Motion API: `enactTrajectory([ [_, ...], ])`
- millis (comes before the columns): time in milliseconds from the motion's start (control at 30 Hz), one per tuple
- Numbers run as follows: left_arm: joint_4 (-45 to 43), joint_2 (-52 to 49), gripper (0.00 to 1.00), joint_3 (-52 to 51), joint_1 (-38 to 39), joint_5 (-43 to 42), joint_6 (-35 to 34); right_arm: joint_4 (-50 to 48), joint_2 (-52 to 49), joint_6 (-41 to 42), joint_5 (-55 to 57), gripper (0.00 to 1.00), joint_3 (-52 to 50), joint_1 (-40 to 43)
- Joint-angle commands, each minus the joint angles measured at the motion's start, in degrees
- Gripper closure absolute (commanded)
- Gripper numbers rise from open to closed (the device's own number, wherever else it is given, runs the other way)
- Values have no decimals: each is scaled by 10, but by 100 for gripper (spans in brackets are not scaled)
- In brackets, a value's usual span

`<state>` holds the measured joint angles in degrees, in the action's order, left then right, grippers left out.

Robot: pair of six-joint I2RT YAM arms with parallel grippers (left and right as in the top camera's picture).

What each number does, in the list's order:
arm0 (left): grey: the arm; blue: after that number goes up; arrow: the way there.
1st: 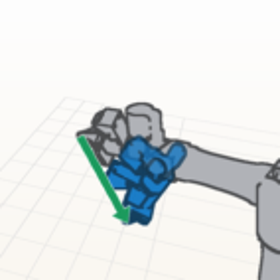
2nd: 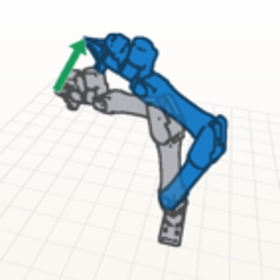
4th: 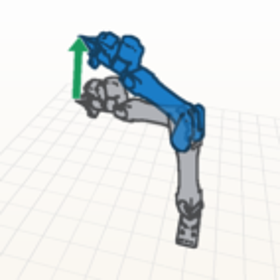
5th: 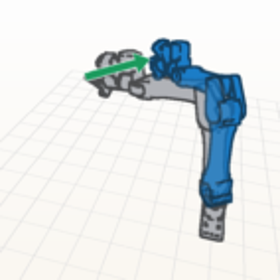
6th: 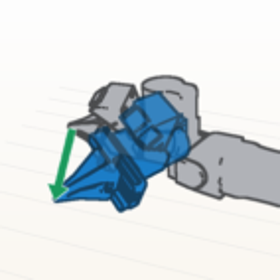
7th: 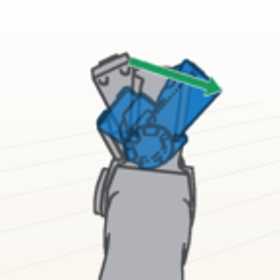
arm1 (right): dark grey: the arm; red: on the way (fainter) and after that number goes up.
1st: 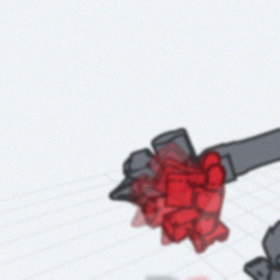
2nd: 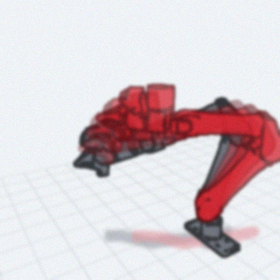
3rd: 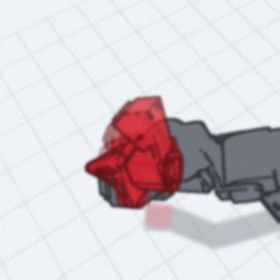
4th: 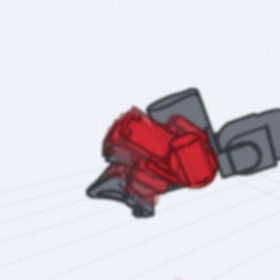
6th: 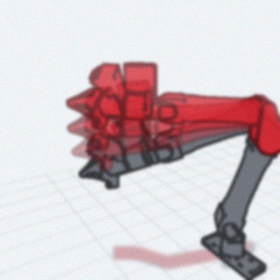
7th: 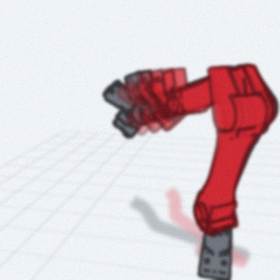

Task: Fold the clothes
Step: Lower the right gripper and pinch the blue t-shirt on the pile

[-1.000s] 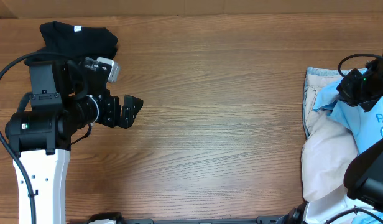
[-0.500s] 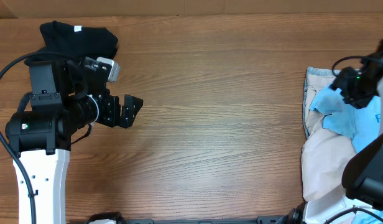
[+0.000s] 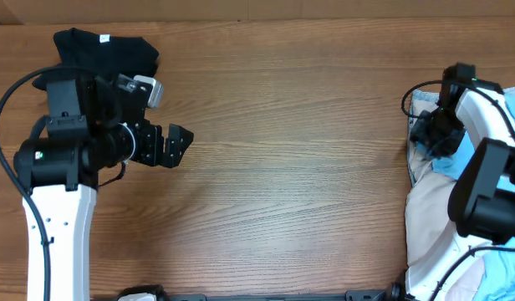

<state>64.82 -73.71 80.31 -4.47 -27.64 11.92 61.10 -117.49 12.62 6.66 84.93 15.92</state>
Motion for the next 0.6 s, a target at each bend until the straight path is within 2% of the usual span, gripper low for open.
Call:
enactTrajectory([
  [0, 8, -17, 0, 16, 4, -1, -8, 5, -11, 14, 23, 75, -2, -4],
  [33, 13, -22, 0, 16, 4, -1, -8, 6, -10, 14, 23, 75, -1, -3],
  [133, 26, -33, 0, 16, 4, -1, -8, 9, -3, 13, 18, 61, 3, 0],
  [233, 33, -31, 0, 16, 4, -1, -8, 8, 11, 9, 1, 57, 3, -1],
  [333, 41, -19, 0, 25, 4, -1, -8, 7, 31, 9, -7, 58, 3, -1],
  [367, 44, -13, 0, 30, 4, -1, -8, 6, 38, 9, -7, 59, 3, 0],
  [467, 49, 8, 0, 46, 4, -1, -8, 2, 59, 12, -7, 72, 3, 4],
  [533, 50, 24, 0, 55, 4, -1, -7, 0, 70, 21, -7, 86, 3, 10],
  [567, 49, 31, 0, 58, 4, -1, -5, -1, 72, 26, -7, 89, 3, 14],
])
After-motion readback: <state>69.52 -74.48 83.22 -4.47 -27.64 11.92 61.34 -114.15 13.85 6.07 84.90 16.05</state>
